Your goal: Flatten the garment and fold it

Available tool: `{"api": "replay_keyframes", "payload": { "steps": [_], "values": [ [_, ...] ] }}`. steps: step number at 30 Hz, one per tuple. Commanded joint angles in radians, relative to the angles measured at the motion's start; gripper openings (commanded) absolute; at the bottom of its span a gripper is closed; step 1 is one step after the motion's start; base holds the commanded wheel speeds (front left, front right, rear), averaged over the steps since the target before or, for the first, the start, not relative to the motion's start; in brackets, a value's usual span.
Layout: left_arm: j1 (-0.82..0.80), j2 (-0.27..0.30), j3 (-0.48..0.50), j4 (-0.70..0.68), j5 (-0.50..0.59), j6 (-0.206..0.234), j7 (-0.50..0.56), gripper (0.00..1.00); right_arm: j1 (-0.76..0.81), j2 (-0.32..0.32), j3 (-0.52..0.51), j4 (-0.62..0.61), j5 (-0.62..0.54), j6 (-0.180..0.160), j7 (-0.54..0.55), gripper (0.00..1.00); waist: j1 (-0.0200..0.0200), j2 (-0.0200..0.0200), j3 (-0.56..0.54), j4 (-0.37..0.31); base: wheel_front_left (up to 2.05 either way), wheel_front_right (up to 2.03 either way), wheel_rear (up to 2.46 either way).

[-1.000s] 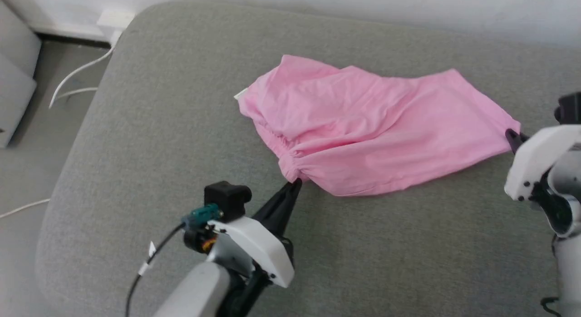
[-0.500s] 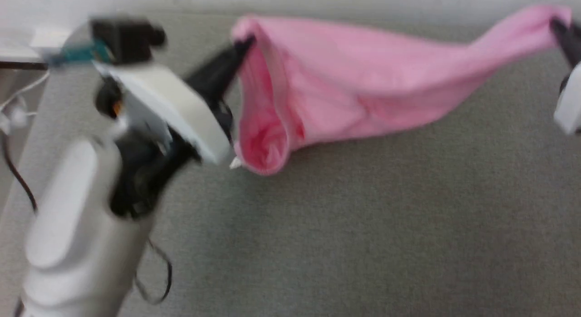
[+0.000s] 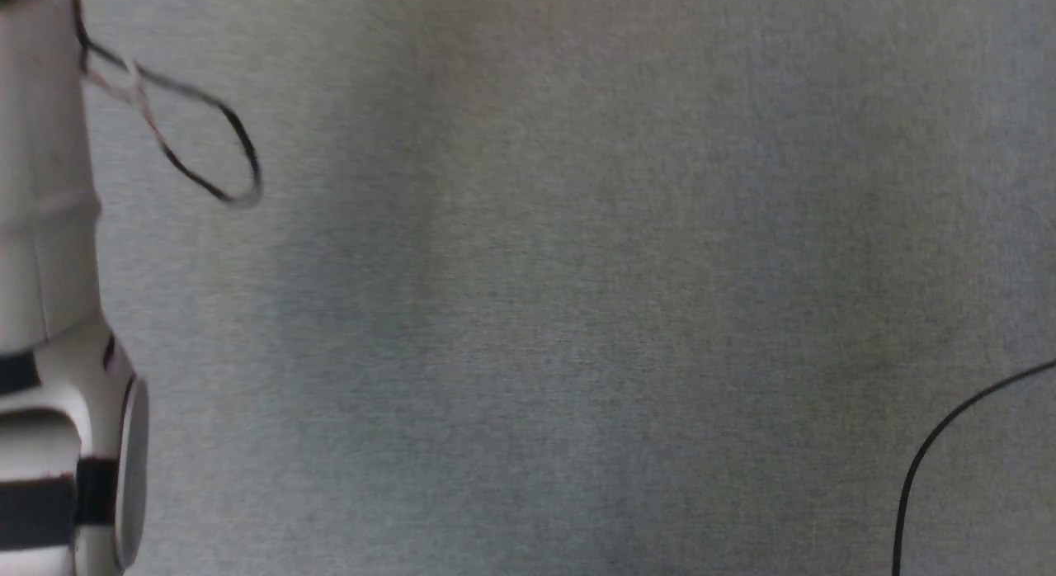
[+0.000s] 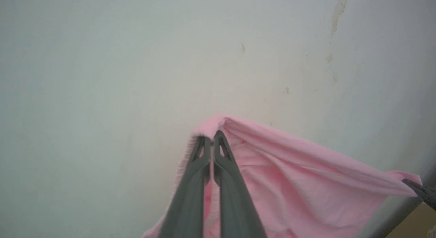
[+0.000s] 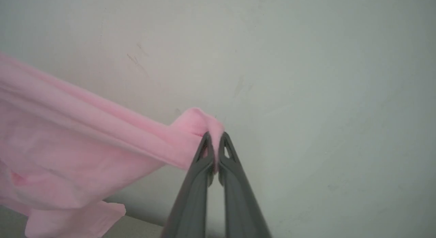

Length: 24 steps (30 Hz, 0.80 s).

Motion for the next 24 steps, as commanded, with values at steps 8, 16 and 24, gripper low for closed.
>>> {"api": "replay_keyframes", "payload": {
  "steps": [8, 16, 24],
  "values": [
    [0.01, -0.042, -0.005, 0.114, -0.008, -0.052, -0.094, 0.0, 0.008, -0.011, -0.017, 0.122, -0.023, -0.002, -0.099, 0.0, -0.0004, 0.0, 0.026, -0.044, 0.0, 0.0, 0.0],
    [0.385, 0.055, -0.213, 0.114, 0.027, -0.196, 0.062, 0.0, 0.458, -0.133, 0.072, 0.024, 0.178, -0.002, 0.052, 0.0, -0.0004, 0.0, -0.127, -0.002, 0.0, 0.0, 0.0],
    [0.867, 0.184, -0.332, -0.151, 0.013, -0.174, 0.174, 0.0, 1.027, -0.104, -0.074, -0.301, 0.252, -0.002, 0.233, 0.0, -0.0004, 0.0, -0.27, 0.021, 0.0, 0.0, 0.0]
  ]
}}
